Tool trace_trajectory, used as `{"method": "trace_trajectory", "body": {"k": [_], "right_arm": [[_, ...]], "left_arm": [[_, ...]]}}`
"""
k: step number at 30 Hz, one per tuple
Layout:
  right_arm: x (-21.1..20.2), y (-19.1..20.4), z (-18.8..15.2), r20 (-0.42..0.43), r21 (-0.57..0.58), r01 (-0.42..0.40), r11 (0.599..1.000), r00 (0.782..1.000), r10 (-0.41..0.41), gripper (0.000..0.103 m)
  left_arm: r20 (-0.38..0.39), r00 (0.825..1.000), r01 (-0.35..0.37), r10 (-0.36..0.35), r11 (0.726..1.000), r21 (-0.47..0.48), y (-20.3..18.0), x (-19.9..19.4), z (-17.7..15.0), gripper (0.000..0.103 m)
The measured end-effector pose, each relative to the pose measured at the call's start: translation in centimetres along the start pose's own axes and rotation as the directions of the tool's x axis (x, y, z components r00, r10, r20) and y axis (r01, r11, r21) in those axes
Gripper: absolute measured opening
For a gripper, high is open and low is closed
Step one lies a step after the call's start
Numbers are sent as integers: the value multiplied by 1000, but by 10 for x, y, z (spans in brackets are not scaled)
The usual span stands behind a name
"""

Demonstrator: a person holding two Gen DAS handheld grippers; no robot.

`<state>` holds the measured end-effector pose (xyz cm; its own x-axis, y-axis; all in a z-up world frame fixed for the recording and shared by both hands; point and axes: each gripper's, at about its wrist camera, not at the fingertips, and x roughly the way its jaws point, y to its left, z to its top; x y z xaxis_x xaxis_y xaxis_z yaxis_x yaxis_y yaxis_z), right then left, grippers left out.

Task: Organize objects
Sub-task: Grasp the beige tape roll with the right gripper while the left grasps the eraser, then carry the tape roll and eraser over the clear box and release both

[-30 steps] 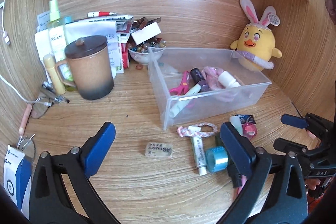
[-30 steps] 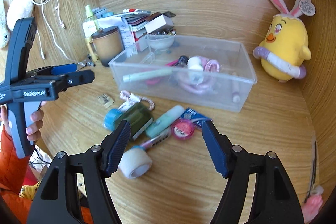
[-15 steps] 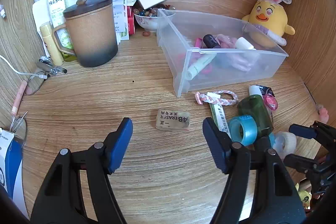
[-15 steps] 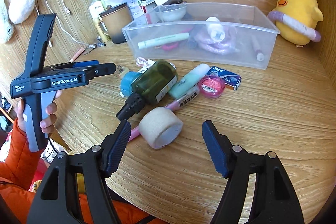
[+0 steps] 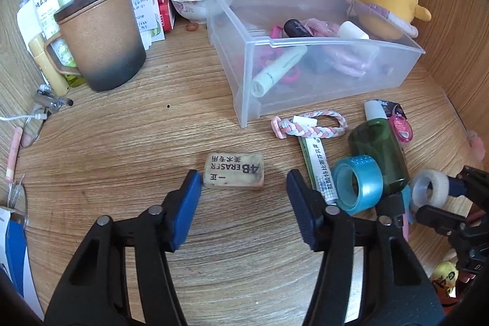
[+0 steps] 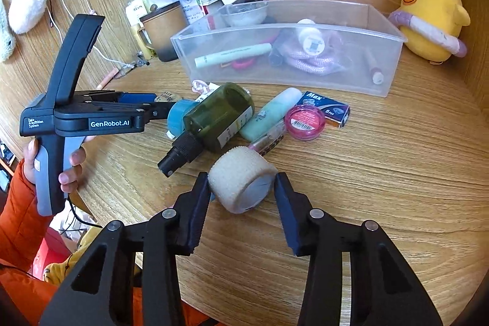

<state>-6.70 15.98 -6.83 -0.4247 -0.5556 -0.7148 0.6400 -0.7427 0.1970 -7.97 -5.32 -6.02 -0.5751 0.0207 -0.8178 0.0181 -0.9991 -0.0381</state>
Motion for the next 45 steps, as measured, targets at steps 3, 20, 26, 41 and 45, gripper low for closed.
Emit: {"method": "trace_trajectory", "body": {"k": [3, 20, 26, 41, 45], "right_arm": [[-6, -5, 2, 16, 13, 11, 1000, 1000, -11, 39], [-30, -30, 42, 128, 73, 68, 995, 989, -77, 39], [-41, -29, 68, 194, 58, 84, 995, 977, -94, 39], [-32, -29, 131, 269, 0, 151, 988, 952, -146, 39], [-16, -40, 140, 241, 16, 181, 983, 954, -179, 39]], "left_arm": [[0, 1000, 4, -4, 1000, -10, 2, 0, 2, 39], [188, 982, 16, -6, 999, -50, 4, -50, 21, 39], [265, 964, 43, -31, 998, -37, -1, -70, 37, 39], [330, 942, 85, -69, 996, -35, -16, -66, 84, 39], [301, 951, 82, -66, 996, -43, -14, -50, 91, 39]]}}
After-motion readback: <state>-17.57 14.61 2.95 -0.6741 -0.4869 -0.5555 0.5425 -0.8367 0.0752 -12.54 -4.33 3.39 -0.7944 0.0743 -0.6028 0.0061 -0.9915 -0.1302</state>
